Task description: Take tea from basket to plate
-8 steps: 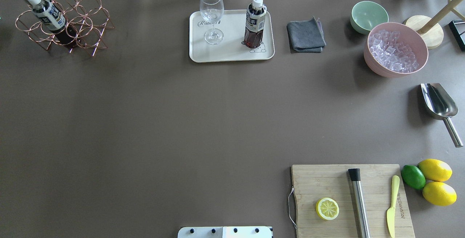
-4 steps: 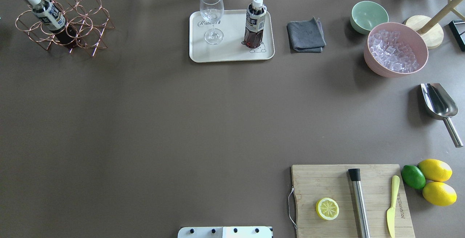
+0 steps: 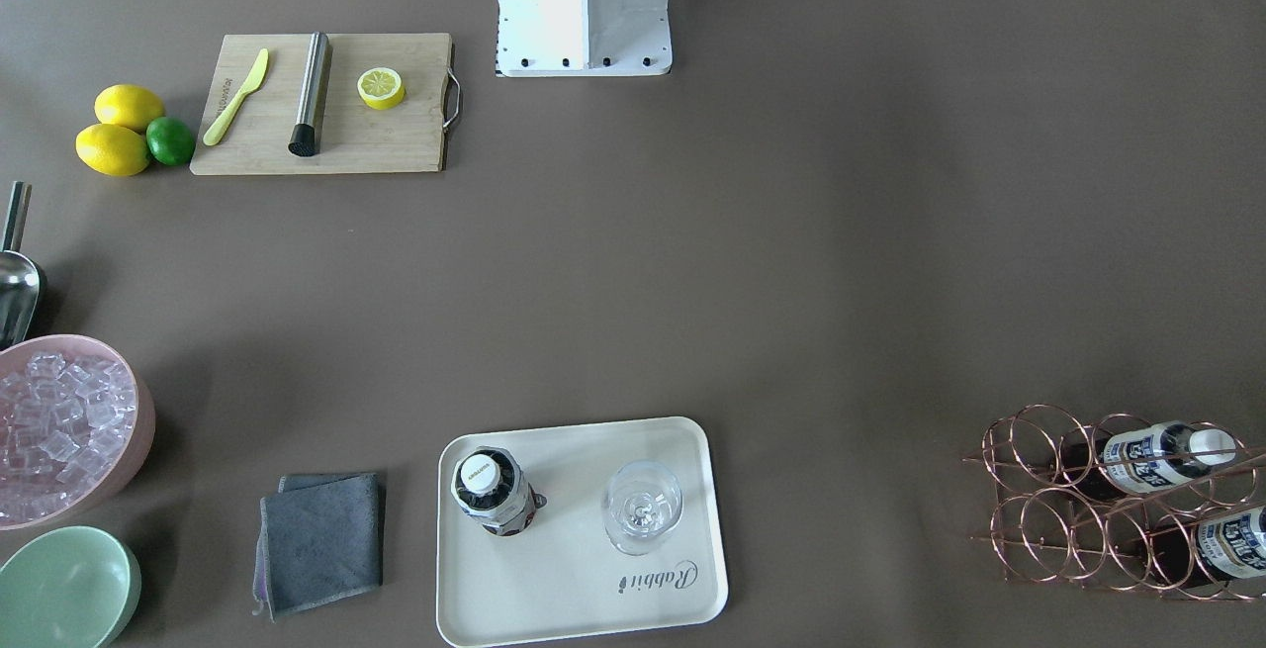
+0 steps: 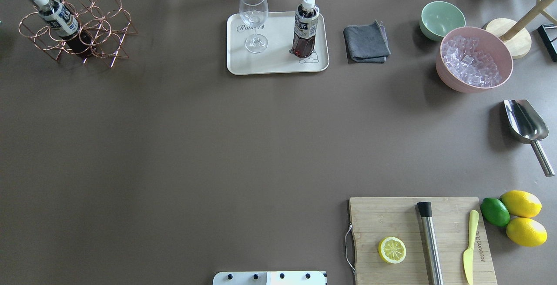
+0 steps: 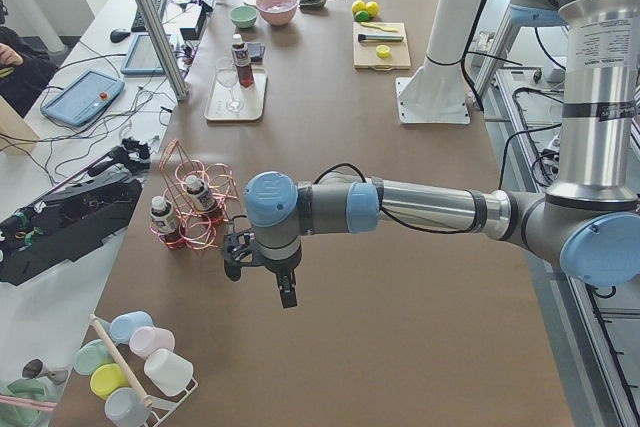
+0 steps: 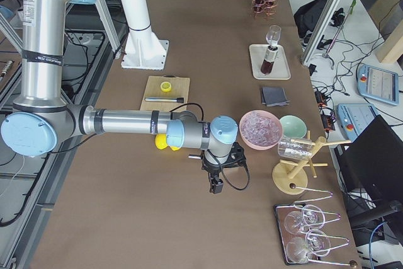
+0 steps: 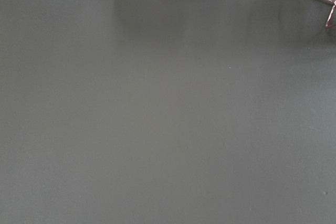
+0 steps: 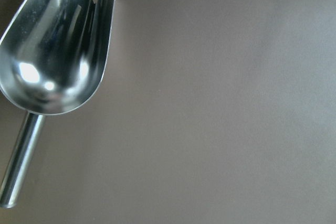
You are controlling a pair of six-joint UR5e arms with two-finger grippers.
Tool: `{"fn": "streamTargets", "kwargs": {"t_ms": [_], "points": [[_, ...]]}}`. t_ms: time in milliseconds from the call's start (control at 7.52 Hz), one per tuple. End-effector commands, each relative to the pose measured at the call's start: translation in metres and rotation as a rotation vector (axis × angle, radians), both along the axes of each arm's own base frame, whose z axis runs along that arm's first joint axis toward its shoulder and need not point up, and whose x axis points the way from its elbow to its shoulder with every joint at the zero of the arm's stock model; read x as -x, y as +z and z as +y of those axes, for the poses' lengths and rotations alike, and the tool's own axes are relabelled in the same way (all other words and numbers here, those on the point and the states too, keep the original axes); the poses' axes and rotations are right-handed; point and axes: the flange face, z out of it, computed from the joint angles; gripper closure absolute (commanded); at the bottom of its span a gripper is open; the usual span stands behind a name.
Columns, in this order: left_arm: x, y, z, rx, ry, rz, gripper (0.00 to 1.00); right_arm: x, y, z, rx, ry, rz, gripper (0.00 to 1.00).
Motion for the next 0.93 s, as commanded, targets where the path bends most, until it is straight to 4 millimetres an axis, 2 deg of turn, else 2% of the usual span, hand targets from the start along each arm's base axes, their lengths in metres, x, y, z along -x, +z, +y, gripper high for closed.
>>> {"fn": "streamTargets", "kwargs": {"t_ms": [0,798], "points": [[-0.0061,-0.0021,-0.0011,-0.005,0.014,-0.001,0.02,-0.0021,-0.0012,0.0011,-0.005,0.001,0.001,0.00],[-0.0102,0.0020,-0.0022,-0.004,0.026,-0.004,0.02,-0.0008,-0.0022,-0.0044,-0.006,0.002,-0.001,0.00]]}}
